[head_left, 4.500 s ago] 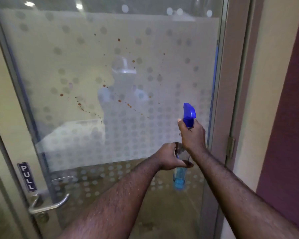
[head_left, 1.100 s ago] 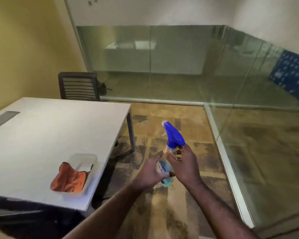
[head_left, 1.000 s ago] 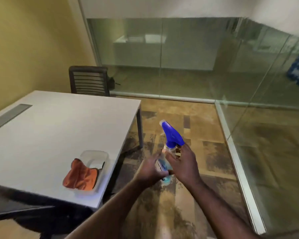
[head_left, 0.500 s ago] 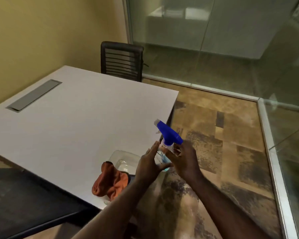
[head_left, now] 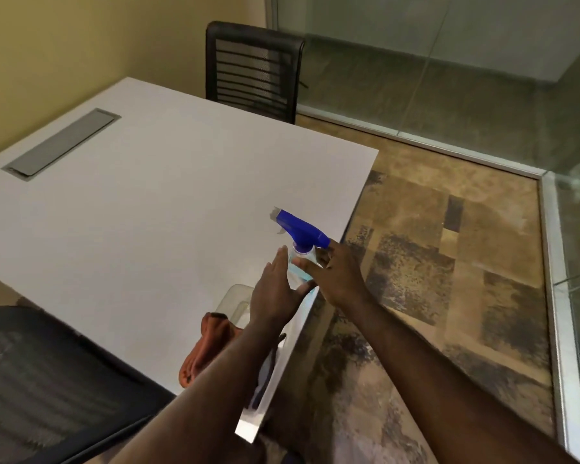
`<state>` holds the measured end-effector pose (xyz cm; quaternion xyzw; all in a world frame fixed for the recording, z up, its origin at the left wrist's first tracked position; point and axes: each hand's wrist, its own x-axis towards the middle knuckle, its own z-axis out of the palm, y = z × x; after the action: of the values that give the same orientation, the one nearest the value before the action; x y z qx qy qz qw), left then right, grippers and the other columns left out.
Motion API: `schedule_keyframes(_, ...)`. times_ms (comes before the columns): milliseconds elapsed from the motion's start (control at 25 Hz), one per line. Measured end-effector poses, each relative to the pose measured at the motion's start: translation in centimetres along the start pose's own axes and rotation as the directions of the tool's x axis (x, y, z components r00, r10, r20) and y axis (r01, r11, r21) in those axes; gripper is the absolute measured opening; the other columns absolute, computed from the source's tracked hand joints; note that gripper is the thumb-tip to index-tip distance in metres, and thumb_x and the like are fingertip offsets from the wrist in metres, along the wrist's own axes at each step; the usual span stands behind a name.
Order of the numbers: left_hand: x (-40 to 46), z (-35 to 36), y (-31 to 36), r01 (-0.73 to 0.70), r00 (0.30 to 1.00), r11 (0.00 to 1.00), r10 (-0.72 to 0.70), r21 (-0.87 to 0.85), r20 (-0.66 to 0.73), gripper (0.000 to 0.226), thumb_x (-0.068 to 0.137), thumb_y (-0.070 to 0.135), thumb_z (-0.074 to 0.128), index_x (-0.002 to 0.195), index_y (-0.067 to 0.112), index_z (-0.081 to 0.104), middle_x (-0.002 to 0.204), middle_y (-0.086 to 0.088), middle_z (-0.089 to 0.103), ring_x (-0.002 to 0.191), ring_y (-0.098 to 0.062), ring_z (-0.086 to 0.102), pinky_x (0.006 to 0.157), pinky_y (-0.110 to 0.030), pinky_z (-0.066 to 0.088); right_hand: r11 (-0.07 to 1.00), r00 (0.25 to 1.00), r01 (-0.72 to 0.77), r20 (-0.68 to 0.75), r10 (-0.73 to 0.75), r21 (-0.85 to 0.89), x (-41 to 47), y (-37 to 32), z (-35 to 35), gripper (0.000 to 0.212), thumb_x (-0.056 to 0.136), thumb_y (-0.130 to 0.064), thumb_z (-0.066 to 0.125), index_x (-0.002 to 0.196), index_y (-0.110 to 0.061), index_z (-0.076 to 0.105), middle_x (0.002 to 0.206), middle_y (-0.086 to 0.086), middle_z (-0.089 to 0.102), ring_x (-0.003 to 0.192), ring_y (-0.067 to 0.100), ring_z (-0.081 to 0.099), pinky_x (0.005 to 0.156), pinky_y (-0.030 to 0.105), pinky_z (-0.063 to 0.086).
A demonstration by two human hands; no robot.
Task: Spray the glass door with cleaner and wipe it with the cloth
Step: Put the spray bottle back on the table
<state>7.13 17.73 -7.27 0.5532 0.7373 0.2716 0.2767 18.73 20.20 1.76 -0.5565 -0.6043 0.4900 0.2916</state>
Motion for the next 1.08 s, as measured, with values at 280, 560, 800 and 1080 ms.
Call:
schedule_keyframes(280,1.9,-0.1,-2.2,0.139,0.99,0.99,-0.14,-0.033,-0.031,0.088,0.079,0.068,0.062,0.151,0.026,0.031,0.146,0.0,0.055,0.128,-0.026,0.057,0.104,-0.049,0.051,1.0,0.995,-0.005,0.096,0.003,0.025,2.9,-0.3,2.3,0.048,0.084,-0.017,0.071,0.128,-0.008,0.052,0.126,0.009,0.062,0.115,0.02,0.057,0.087,0.019,0.04)
schedule_keyframes(560,2.2,0.3,-3.8,0.176,0.984,0.984,-0.177,-0.033,-0.026,0.088,0.081,0.061,0.067,0.152,0.024,0.031,0.146,0.0,0.055,0.126,-0.024,0.059,0.104,-0.044,0.052,0.999,0.992,-0.04,0.118,0.04,-0.01,3.9,0.8,3.9,0.047,0.085,-0.019,0.07,0.128,-0.01,0.052,0.127,0.007,0.061,0.112,0.017,0.056,0.086,0.02,0.041)
schedule_keyframes(800,2.3,0.3,-3.7,0.186,0.981,0.981,-0.188,-0.05,-0.037,0.083,0.083,0.057,0.069,0.151,0.022,0.035,0.143,-0.001,0.058,0.123,-0.023,0.061,0.104,-0.042,0.052,0.999,0.991,-0.019,0.135,0.023,-0.03,4.4,1.0,4.1,0.044,0.086,-0.021,0.069,0.125,-0.01,0.054,0.123,0.007,0.063,0.109,0.017,0.059,0.087,0.022,0.044)
schedule_keyframes(1080,1.0,-2.1,-2.8,0.117,0.993,0.992,-0.117,-0.044,-0.006,0.07,0.082,0.05,0.074,0.137,0.017,0.046,0.13,-0.003,0.065,0.114,-0.025,0.064,0.089,-0.026,0.053,0.996,0.993,-0.037,0.111,0.046,-0.079,3.3,3.0,4.7,0.071,0.083,-0.027,0.072,0.143,-0.017,0.035,0.146,0.003,0.045,0.133,0.02,0.043,0.096,0.022,0.036)
